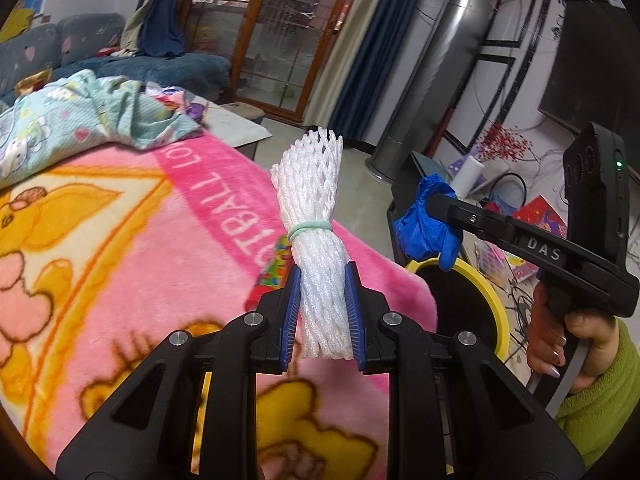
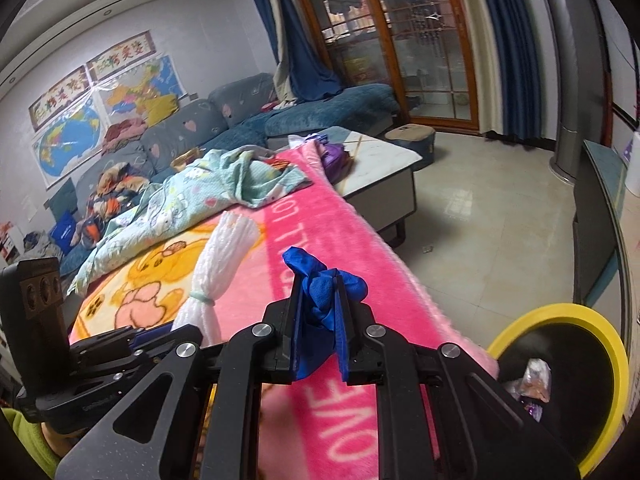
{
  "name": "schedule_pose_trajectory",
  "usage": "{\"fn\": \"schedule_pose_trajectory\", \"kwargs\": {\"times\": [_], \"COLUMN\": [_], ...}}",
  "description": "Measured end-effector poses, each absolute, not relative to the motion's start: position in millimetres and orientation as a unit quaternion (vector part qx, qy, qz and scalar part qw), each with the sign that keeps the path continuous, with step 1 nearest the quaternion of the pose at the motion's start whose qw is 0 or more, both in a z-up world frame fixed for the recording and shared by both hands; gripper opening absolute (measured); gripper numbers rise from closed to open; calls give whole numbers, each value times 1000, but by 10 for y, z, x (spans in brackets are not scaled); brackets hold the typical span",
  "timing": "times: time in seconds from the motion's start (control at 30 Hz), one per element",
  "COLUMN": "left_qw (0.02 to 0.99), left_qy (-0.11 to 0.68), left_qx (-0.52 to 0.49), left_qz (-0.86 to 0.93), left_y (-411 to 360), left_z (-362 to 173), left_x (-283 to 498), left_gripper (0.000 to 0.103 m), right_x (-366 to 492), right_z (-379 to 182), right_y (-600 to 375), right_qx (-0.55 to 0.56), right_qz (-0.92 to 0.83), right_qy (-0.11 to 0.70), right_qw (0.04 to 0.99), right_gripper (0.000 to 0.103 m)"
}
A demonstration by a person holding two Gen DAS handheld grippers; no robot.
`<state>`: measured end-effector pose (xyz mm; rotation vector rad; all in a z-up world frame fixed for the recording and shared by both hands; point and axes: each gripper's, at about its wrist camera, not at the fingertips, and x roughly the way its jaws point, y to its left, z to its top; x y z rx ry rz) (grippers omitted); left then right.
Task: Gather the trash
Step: 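Grasp the blue glove with the right gripper while the left grasps the white mesh net, then carry the white net and blue glove over the yellow bin with both grippers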
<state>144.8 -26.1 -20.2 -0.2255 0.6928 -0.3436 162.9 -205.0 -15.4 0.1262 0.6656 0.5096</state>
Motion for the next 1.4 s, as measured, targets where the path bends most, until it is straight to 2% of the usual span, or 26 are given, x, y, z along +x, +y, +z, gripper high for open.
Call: {"fn": "schedule_pose_trajectory", "kwargs": {"times": [1.4], "left_qw": [897], "left_qy": [332], "left_qx": [-14], "left_qz": [-291], "left_y": [-1517], "left_z": [-238], "left_x": [1174], "left_gripper": [16], "right_x": [1456], "right_z": [-407], "right_y": [-3854], "right_qx": [178], "right_qz": [56], "right_qy": [299], "right_qw": [936], "right_gripper": [13]}}
